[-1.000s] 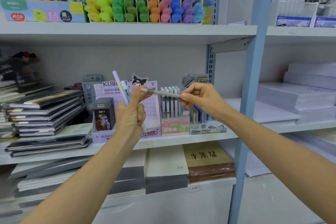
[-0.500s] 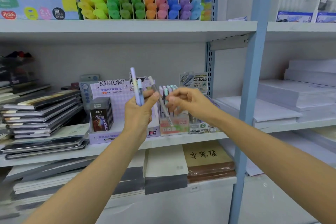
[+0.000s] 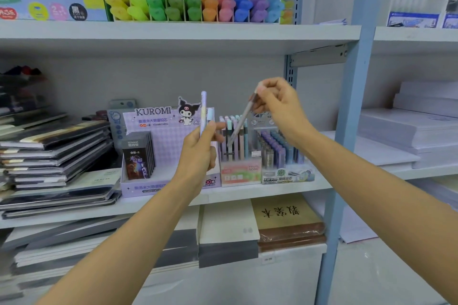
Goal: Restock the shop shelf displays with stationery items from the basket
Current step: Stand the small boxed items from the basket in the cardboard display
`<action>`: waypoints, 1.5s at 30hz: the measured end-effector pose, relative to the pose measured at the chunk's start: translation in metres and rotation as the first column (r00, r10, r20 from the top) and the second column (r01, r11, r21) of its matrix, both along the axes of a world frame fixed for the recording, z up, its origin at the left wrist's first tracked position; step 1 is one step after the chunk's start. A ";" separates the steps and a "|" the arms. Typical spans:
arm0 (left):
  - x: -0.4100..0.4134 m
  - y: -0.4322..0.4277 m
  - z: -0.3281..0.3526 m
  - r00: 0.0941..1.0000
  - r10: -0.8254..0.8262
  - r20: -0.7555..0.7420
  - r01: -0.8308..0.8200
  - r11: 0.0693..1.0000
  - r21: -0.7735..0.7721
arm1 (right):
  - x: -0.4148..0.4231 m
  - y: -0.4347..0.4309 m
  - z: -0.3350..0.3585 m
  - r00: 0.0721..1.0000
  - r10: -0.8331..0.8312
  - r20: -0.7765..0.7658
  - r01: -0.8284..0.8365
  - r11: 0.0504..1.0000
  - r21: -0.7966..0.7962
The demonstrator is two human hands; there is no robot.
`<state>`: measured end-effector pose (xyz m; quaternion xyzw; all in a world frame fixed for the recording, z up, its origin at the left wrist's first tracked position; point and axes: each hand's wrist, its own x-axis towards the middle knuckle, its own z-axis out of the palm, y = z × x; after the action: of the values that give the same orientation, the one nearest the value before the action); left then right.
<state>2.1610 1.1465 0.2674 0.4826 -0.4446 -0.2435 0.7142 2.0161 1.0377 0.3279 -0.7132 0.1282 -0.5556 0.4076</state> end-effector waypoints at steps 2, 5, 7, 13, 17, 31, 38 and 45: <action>0.003 0.001 -0.002 0.999 -0.053 -0.007 0.054 0.998 0.014 | -0.004 -0.010 0.001 0.994 -0.109 0.006 0.109 0.994 -0.031; 0.007 0.001 -0.006 0.993 -0.114 0.013 0.113 0.992 0.058 | -0.004 -0.023 -0.010 0.967 -0.236 -0.095 0.227 0.969 -0.097; 0.007 0.001 -0.007 0.989 -0.146 0.002 0.146 0.987 0.073 | 0.000 -0.029 -0.023 0.945 -0.284 -0.160 0.267 0.956 -0.120; 0.011 0.002 -0.011 0.975 -0.219 0.037 0.214 0.971 0.107 | 0.007 -0.037 -0.041 0.897 -0.345 -0.278 0.282 0.928 -0.242; 0.014 0.002 -0.014 0.972 -0.231 0.051 0.224 0.968 0.113 | 0.008 -0.039 -0.035 0.858 -0.364 -0.363 0.254 0.915 -0.314; 0.015 0.002 -0.020 0.958 -0.271 0.089 0.261 0.959 0.112 | 0.017 -0.046 -0.048 0.715 -0.575 -0.398 0.395 0.801 -0.450; 0.012 0.004 -0.018 0.952 -0.284 0.116 0.269 0.954 0.134 | 0.012 -0.003 -0.029 0.958 -0.111 -0.264 0.094 0.993 -0.076; 0.005 0.012 -0.013 0.939 -0.314 0.143 0.299 0.947 0.112 | 0.019 0.027 -0.025 0.921 0.224 -0.319 -0.204 0.974 0.094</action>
<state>2.1662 1.1581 0.2541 0.4566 -0.5586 -0.3321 0.6076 2.0348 1.0644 0.3032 -0.7928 0.1319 -0.3777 0.4598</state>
